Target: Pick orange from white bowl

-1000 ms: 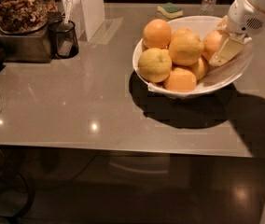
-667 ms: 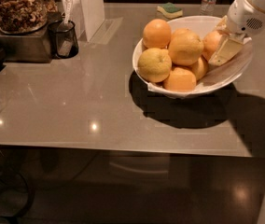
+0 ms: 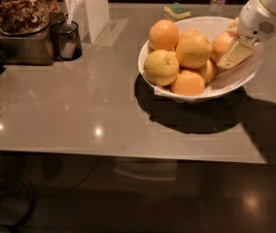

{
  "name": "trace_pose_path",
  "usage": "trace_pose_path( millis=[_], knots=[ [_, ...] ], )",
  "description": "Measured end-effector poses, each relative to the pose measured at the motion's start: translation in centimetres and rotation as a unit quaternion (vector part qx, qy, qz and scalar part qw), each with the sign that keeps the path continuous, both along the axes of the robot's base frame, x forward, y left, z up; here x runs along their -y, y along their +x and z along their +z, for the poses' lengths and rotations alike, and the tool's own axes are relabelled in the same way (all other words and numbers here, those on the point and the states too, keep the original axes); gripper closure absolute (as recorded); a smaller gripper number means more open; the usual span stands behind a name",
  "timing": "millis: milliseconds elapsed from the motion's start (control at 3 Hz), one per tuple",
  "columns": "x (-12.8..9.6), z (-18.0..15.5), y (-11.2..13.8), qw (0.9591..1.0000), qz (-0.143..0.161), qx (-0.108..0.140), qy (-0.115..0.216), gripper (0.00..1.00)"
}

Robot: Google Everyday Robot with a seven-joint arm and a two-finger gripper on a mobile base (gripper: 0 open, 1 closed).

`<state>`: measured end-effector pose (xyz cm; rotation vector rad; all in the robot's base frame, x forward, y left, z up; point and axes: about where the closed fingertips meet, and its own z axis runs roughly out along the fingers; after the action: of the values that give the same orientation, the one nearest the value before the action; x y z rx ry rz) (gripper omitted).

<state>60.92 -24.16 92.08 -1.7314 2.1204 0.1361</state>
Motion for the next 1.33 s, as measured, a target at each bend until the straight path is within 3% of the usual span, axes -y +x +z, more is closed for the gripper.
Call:
trace_pose_path(
  millis=[333,667,1000,1333],
  knots=[
    [-1.3,5.1,-2.2,0.9962,0.036,0.052,0.059,1.0],
    [-1.8,8.8,-4.0,0.9893,0.056,0.087,0.103,1.0],
    [-1.1,11.4,-5.7,0.9817,0.054,0.111,0.145,1.0],
    [-0.1,12.5,-7.1,0.9745,0.042,0.115,0.188,1.0]
  ],
)
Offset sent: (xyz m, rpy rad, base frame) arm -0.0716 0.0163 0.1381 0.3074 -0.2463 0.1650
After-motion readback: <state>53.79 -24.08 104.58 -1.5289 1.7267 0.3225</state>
